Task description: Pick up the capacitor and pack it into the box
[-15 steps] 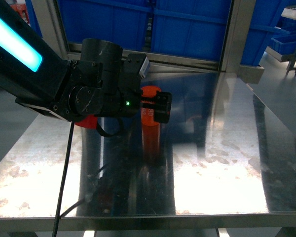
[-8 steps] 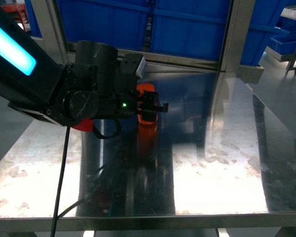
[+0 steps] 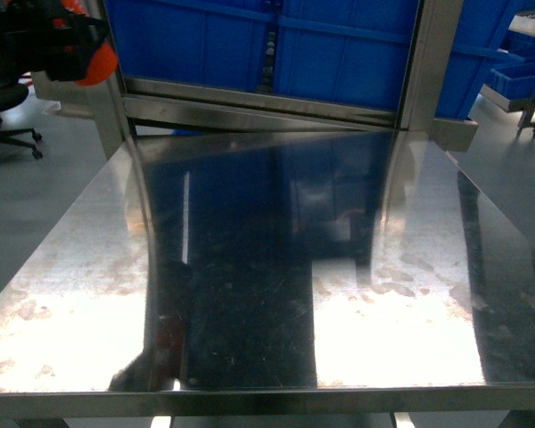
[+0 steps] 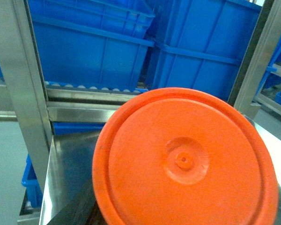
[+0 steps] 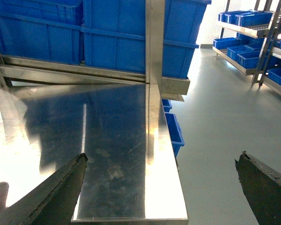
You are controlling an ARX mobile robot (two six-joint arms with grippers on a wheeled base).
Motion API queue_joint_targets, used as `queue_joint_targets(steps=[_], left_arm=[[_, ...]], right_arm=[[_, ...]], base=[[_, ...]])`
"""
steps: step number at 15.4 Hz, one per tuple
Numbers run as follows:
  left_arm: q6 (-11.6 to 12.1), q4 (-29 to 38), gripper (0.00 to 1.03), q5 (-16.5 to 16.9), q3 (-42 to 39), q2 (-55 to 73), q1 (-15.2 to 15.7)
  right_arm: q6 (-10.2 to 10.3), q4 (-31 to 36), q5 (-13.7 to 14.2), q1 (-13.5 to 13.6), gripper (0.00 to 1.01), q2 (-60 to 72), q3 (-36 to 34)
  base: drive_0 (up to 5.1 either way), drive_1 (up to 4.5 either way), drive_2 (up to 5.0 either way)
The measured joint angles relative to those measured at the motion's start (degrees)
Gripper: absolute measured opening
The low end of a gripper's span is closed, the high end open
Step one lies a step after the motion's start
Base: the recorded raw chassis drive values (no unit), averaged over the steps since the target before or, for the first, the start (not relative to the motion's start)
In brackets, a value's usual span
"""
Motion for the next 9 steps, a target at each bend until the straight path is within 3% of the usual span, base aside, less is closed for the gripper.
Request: queue_joint_targets(steps=[2, 3, 4, 5, 6, 7, 9], left_arm=[[-1.40, -2.43, 0.45, 5.31, -4.96, -6.99, 2.64], [-1.81, -2.05, 0.45, 5.84, -5.60, -8.87, 3.10], [-1.29, -2.99, 0.45, 3.19, -5.62, -9.38, 2.95], [0.57, -2.40, 0.45, -5.79, -8.68, -10.67, 2.10], [2.14, -1.55, 0.44, -11.93, -14.34, -13.49, 1.60], [2.99, 0.02, 0.44, -14.29, -18.69, -16.61, 1.77], [3.41, 2.29, 0.44, -14.86, -24.83, -22.40, 2.12]], right_arm=[[0.00, 0.00, 0.02, 0.00, 0.98, 0.00, 0.00], [0.00, 0.02, 0.00, 0.00, 0.98, 0.00, 0.00], [0.00, 0.02, 0.02, 0.00, 0.98, 0.00, 0.00], [0.00, 0.02, 0.00, 0.00, 0.98, 0.00, 0.00], [0.00, -0.04, 0.00, 0.00, 0.98, 0.00, 0.00], [0.00, -0.02, 0.02, 0.00, 0.98, 0.00, 0.00], [0.00, -0.02, 0.00, 0.00, 0.98, 0.00, 0.00]], base=[[0.0, 0.00, 0.0], [0.0, 0.00, 0.0], [0.0, 0.00, 0.0], [0.0, 0.00, 0.0], [0.0, 0.00, 0.0], [0.0, 0.00, 0.0], [0.0, 0.00, 0.0]])
